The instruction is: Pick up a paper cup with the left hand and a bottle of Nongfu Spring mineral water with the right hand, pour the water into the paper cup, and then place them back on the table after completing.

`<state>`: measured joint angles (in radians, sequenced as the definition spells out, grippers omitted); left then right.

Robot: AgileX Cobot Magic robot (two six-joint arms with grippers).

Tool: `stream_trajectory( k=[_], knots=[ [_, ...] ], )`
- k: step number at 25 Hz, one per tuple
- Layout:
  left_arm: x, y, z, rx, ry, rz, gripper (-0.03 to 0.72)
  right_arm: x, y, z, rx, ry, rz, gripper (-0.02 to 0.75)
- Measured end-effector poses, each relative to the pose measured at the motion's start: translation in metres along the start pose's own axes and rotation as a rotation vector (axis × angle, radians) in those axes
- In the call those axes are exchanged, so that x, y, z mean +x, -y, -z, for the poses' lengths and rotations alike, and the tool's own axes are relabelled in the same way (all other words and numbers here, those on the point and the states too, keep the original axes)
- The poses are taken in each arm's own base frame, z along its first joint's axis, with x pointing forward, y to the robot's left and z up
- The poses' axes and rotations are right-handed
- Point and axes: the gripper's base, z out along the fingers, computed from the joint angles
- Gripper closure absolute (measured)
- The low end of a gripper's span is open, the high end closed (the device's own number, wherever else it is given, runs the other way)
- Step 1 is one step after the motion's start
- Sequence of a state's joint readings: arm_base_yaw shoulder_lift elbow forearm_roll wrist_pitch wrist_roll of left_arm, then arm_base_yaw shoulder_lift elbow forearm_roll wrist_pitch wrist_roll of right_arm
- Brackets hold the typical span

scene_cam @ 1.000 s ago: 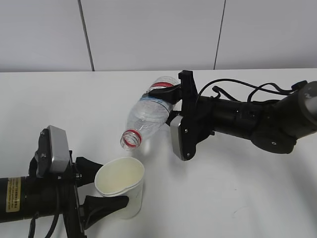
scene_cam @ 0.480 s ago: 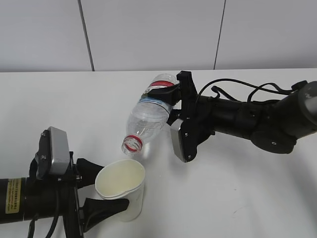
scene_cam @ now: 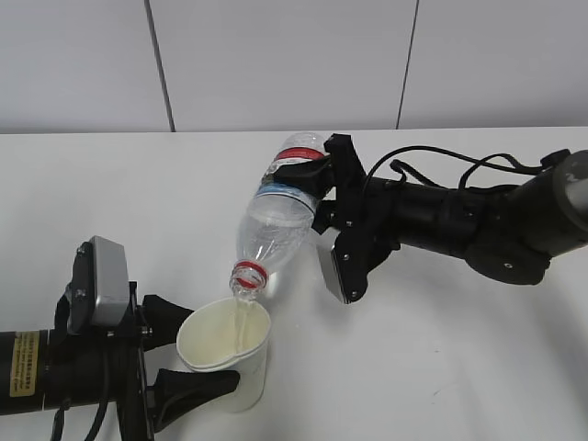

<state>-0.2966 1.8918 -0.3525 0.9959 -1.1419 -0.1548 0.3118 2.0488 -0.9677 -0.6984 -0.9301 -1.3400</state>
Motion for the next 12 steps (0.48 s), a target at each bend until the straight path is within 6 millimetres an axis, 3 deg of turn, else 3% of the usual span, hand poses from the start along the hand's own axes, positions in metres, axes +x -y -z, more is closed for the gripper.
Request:
stream_trajectory(
  k=[12],
  knots=[
    [0.0003,0.0000,0.0000,0.000,-0.003,0.000,0.272,-0.0009,0.0040,0.0001,0.044,0.010,0.010,0.360]
  ],
)
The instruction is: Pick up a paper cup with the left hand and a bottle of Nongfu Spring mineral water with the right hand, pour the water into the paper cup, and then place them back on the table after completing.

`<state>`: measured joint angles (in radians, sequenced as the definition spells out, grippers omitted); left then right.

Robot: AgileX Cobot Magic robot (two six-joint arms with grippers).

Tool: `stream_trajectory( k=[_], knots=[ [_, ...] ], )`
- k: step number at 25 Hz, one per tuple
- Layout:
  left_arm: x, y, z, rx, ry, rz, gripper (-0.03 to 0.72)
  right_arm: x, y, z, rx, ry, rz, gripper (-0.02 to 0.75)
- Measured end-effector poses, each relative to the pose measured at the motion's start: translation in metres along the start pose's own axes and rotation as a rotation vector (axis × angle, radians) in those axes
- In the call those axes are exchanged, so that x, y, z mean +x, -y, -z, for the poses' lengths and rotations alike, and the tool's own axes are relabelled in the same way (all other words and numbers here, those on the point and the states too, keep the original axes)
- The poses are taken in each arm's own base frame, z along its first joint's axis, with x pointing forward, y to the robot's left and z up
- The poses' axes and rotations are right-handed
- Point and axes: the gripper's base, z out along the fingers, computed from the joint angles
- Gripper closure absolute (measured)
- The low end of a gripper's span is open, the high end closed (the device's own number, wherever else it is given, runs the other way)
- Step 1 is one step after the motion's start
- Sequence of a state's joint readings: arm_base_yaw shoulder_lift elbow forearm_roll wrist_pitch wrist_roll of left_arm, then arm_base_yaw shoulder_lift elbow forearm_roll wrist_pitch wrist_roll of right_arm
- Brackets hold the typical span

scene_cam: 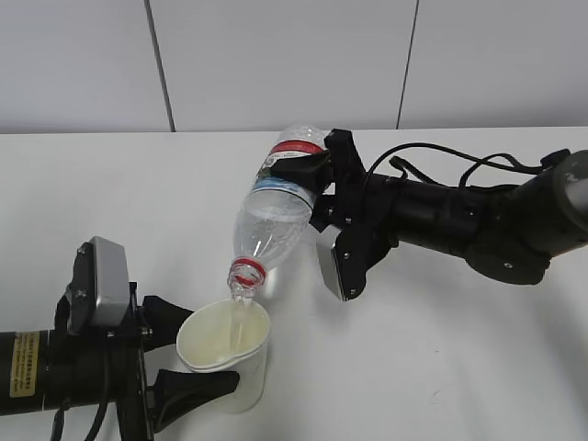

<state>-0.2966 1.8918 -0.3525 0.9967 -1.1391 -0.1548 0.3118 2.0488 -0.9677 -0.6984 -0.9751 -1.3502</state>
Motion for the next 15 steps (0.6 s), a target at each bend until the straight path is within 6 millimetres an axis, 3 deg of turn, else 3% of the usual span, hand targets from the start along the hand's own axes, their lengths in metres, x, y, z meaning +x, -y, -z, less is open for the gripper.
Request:
stream_trajectory(
  k=[15],
  knots=[
    [0.0003,0.0000,0.0000,-0.001,-0.003,0.000,0.286,0.0001,0.0007,0.0000,0.007,-0.001,0.011,0.361]
  ],
)
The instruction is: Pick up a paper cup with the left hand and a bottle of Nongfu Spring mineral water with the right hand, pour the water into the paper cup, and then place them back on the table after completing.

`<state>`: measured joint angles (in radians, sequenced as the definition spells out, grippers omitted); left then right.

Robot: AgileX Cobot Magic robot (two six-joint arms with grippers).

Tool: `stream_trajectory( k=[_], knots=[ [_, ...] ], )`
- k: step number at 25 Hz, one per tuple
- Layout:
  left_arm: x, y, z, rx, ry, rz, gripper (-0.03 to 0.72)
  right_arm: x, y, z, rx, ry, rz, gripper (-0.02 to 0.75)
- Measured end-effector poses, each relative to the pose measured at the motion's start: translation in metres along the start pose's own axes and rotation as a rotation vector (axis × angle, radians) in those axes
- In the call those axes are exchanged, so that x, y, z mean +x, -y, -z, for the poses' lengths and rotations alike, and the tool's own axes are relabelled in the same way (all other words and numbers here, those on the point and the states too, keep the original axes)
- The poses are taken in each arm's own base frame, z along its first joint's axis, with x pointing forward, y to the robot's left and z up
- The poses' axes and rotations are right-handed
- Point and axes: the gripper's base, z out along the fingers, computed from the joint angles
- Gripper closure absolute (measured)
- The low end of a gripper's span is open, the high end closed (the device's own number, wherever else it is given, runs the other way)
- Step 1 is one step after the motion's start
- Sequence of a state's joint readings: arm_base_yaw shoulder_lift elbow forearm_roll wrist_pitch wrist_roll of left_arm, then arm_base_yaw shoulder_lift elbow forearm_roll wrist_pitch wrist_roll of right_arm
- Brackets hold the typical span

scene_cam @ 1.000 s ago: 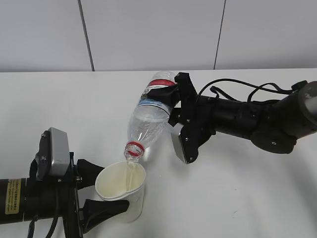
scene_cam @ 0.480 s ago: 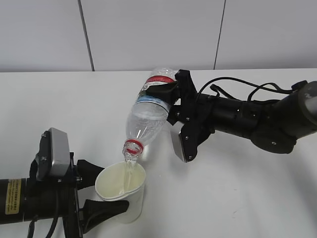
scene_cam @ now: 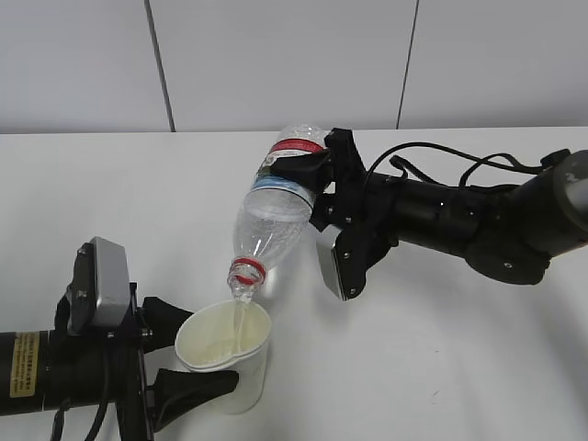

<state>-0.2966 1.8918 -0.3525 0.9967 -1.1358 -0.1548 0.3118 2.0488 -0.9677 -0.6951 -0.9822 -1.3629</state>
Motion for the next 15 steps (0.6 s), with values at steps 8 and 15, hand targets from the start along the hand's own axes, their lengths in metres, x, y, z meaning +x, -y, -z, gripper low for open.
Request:
stream_trajectory(
  k=[8,15],
  knots=[
    [0.0001,0.0001,0.0000,0.001,-0.001,0.000,0.288,0.0000,0.0000,0.0000,0.000,-0.001,0.015,0.361],
    [0.0004,0.0005,0.0000,0.005,-0.004,-0.003,0.290,0.0000,0.0000,0.0000,0.000,-0.001,0.016,0.361]
  ],
)
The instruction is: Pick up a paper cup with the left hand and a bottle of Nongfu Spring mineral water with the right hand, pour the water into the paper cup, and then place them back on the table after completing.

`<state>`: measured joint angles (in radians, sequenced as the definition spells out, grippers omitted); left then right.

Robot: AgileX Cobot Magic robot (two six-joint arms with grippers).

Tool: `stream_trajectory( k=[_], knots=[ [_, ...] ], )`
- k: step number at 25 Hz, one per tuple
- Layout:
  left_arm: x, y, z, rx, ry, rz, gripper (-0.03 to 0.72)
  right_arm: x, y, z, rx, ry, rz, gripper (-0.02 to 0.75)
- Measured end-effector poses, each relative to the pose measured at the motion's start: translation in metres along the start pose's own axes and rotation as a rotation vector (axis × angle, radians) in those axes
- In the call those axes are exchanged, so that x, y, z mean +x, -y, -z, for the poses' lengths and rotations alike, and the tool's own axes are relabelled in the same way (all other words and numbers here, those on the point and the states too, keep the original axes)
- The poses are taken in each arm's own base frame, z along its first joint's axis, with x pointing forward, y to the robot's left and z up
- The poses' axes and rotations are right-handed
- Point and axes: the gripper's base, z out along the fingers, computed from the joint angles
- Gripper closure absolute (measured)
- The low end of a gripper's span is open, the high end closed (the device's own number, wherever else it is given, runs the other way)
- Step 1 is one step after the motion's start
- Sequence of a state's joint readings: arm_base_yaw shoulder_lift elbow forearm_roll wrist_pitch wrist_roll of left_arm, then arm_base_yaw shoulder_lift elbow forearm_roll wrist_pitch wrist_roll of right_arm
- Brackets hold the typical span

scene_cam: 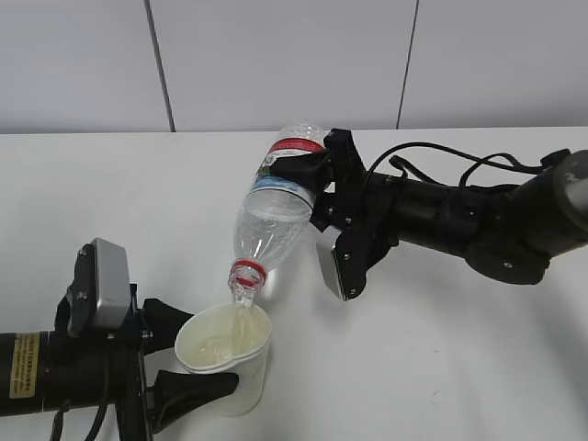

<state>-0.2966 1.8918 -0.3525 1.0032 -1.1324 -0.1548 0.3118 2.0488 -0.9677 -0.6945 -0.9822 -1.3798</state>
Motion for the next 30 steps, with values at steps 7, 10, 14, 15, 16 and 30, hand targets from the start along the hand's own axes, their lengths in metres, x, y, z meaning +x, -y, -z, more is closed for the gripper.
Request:
stream_trajectory(
  k=[7,10,14,15,16,30],
  knots=[
    [0.000,0.000,0.000,0.001,-0.004,-0.001,0.295,0.000,0.000,0.000,0.000,-0.001,0.000,0.361],
    [0.000,0.000,0.000,0.001,-0.004,-0.001,0.299,0.000,0.000,0.000,0.000,-0.002,0.000,0.361],
    [0.000,-0.001,0.000,-0.009,-0.003,0.004,0.300,0.000,-0.001,0.000,0.000,-0.005,-0.027,0.361],
    [0.000,-0.002,0.000,-0.018,-0.001,0.008,0.300,0.000,-0.001,0.000,0.001,-0.007,-0.060,0.361],
    [0.000,-0.003,0.000,-0.028,0.000,0.013,0.300,0.000,-0.003,0.001,-0.002,-0.010,-0.109,0.361],
    [-0.002,-0.022,0.002,-0.243,0.025,0.034,0.301,0.003,-0.006,0.005,0.104,-0.050,-1.233,0.361]
  ],
)
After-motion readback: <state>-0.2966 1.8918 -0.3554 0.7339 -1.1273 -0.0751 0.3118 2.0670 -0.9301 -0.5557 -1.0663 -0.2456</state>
